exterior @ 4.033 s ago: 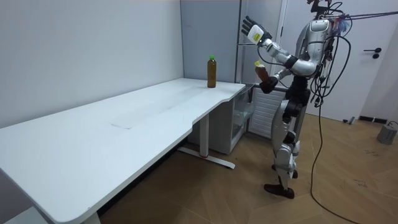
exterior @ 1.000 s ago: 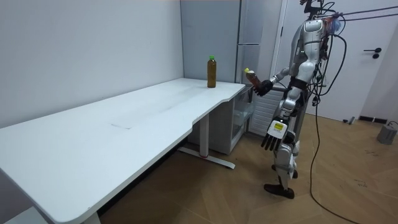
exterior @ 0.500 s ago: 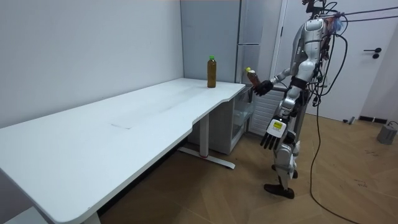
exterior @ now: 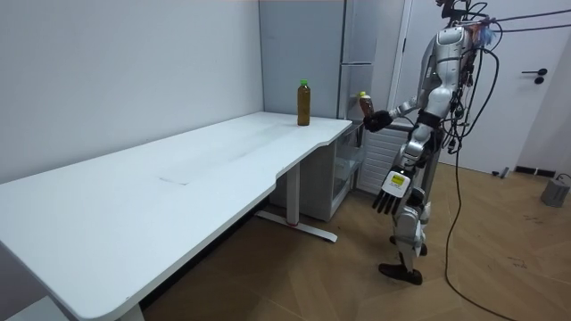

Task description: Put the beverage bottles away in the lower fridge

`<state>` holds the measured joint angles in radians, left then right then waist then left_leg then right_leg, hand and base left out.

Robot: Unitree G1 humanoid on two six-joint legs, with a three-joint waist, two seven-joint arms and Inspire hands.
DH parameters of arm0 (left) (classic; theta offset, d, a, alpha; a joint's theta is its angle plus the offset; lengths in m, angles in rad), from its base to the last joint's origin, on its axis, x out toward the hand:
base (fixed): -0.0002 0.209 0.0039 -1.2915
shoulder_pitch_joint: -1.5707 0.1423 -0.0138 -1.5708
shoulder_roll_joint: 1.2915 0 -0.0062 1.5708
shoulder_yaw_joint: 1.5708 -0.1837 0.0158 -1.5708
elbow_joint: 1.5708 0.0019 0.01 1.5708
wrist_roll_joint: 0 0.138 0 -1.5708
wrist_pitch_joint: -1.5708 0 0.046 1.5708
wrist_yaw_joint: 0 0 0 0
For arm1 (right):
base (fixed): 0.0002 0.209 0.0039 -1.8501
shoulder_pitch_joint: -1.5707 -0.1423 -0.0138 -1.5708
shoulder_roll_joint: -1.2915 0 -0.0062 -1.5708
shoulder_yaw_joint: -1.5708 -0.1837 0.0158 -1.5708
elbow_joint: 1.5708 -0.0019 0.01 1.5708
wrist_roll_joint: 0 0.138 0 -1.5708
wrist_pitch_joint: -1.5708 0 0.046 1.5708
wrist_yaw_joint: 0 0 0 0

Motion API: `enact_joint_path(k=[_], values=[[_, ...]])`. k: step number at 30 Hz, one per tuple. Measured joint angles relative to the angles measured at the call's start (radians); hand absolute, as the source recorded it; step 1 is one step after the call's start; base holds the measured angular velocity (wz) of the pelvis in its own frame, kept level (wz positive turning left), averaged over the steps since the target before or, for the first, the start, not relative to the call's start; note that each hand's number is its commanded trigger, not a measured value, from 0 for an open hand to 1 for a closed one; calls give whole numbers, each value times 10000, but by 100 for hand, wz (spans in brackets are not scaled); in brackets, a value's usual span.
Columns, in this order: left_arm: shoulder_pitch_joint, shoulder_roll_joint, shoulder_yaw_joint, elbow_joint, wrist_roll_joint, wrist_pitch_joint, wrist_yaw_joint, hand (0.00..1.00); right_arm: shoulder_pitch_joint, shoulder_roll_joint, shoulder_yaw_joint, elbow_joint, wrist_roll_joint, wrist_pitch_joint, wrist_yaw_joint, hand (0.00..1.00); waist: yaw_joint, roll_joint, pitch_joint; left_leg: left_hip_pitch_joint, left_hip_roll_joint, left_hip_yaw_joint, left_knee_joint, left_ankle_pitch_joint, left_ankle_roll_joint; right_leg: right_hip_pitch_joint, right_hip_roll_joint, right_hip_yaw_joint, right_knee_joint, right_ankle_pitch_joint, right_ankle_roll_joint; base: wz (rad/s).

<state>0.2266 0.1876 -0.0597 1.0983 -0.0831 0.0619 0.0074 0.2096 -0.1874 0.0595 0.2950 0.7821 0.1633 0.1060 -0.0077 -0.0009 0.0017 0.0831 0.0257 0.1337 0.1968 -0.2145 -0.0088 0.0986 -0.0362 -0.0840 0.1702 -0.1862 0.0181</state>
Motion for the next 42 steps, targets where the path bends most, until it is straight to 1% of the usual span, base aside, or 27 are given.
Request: enact_joint_path(k=[4, 8, 10, 14, 16, 18, 23, 28, 32, 33, 36, 38, 42], values=[[65, 0, 57, 2, 3, 42, 6, 0, 0, 10, -3, 76, 739, -6, -339, 100, -67, -17, 8, -34, -1, -1, -20, 0, 0, 16, -1, -2, 0, 0, 0, 0], [52, 0, 62, -5, -2, 136, 4, 0, 0, 45, -4, 108, 1087, -6, -492, 100, -122, -20, 9, -31, -1, 0, -69, 0, 0, 1, 2, -1, -6, -1, 1, 0], [49, -1, 60, -6, -2, 208, 5, 0, 0, 68, -3, 124, 1560, -5, -610, 100, -119, -20, 9, -32, -1, 3, -76, 0, -1, 12, 4, 0, -7, -1, 1, 0], [52, -1, 41, -5, 6, 217, 19, 0, -1, 108, -7, 225, 2343, -14, -747, 100, -139, -12, 7, 0, -1, 4, -81, -1, -2, 57, 8, 3, -13, -1, 1, 0], [47, -1, 44, -2, 84, 216, 36, 0, -40, 189, -16, 492, 2451, -130, -750, 100, -139, -7, 4, 13, -1, 5, -73, -2, -2, 83, 10, 0, -12, -1, 1, 0], [50, -3, 40, -4, 91, 216, 57, 0, -42, 268, -15, 775, 2676, -196, -811, 100, -142, 7, 15, -3, -2, 6, -67, -2, -2, 78, 10, -1, -11, -1, 1, 0], [52, -18, -22, -3, 94, 221, 11, 0, -40, 273, -16, 937, 3201, -227, -1028, 100, -145, 59, 47, -10, -3, 6, -69, -1, -2, 78, 10, 1, -17, -3, 2, 0], [70, -16, -60, -144, 93, 255, 6, 0, -41, 270, -3, 935, 4142, -430, -1051, 100, -127, 50, 56, -11, -5, 15, -73, -1, -2, 64, 9, 10, -30, -7, 7, 0], [55, -3, -185, -299, 96, 260, 7, 0, -42, 268, 11, 935, 4785, -473, -1051, 100, -121, 42, 61, -33, -4, 18, -72, -1, -2, 39, 8, 18, -27, -11, 9, 0], [49, -1, -207, -360, 103, 260, 7, 0, -42, 266, 77, 932, 4928, -586, -1051, 100, -122, 60, 54, -42, -4, 22, -72, -1, -2, 28, 9, 28, -25, -14, 11, 0], [5, -7, -211, -385, 340, 257, 8, 0, -41, 268, 205, 930, 5320, -765, -1051, 100, -119, 61, 53, -40, -3, 36, -82, -1, -2, 21, 13, 59, -24, -17, 13, 0], [14, -9, -208, -373, 372, 245, 13, 0, -32, 268, 244, 930, 5679, -820, -1051, 100, -122, 63, 51, -35, -4, 35, -77, -1, -2, 27, 13, 57, -22, -17, 13, 0], [26, -30, -200, -373, 389, 244, 19, 0, -24, 270, 343, 931, 6541, -1085, -1033, 100, -114, 81, 41, -39, -3, 8, -78, -1, -2, 27, 13, 26, -7, -17, 12, 0]])
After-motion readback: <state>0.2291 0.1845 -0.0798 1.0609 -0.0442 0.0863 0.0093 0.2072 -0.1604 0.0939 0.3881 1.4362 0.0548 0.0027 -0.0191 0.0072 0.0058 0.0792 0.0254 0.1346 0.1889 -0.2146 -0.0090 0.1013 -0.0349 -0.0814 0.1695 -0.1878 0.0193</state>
